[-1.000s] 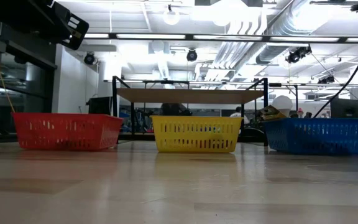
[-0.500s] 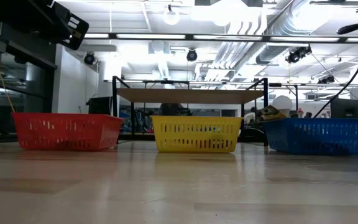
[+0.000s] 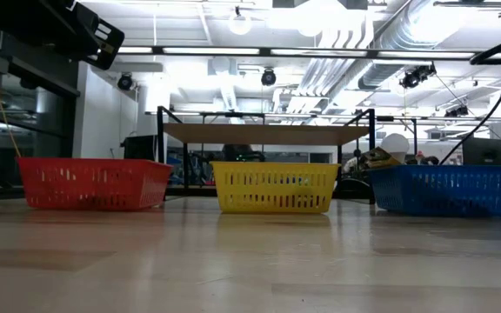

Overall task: Pick & Place Office Desk Supplies
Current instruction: Put the box of crayons into the blue bin

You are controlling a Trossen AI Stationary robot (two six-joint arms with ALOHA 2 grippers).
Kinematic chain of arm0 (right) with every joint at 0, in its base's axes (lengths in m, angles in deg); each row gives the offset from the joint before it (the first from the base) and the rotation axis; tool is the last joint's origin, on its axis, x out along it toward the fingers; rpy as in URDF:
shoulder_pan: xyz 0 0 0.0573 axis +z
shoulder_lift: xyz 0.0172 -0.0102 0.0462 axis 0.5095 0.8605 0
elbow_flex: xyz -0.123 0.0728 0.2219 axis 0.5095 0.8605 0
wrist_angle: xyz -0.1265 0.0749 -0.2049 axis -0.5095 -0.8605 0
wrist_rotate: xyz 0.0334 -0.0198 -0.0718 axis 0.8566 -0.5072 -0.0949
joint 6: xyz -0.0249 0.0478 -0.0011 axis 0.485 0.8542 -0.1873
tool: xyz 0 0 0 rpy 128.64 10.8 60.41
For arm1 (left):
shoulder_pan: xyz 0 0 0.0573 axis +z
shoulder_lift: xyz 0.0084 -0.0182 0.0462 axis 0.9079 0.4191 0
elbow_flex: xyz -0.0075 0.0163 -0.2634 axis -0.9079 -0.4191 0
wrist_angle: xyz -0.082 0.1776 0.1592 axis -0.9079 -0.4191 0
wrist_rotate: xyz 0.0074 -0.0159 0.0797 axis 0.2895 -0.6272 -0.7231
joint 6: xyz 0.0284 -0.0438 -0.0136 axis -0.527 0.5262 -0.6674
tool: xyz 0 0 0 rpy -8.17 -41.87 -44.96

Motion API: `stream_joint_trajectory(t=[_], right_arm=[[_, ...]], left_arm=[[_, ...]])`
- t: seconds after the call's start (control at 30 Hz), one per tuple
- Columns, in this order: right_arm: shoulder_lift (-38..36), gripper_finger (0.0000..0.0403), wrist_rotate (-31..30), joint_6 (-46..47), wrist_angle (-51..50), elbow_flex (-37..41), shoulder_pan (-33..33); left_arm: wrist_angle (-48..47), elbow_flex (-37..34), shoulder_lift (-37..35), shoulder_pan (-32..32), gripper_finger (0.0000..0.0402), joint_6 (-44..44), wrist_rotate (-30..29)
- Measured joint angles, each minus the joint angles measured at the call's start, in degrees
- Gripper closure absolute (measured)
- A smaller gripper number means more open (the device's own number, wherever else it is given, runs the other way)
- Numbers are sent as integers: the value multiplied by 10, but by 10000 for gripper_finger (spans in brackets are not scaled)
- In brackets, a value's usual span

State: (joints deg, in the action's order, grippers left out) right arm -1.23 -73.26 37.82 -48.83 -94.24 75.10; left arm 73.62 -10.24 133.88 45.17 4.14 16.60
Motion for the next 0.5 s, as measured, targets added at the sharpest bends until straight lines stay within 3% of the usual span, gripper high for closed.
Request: stream_joint_trajectory(t=[0.5], right_arm=[[2,58,4,17,42,2,3]], left_arm=[[0,0,0,0,302,0,0]])
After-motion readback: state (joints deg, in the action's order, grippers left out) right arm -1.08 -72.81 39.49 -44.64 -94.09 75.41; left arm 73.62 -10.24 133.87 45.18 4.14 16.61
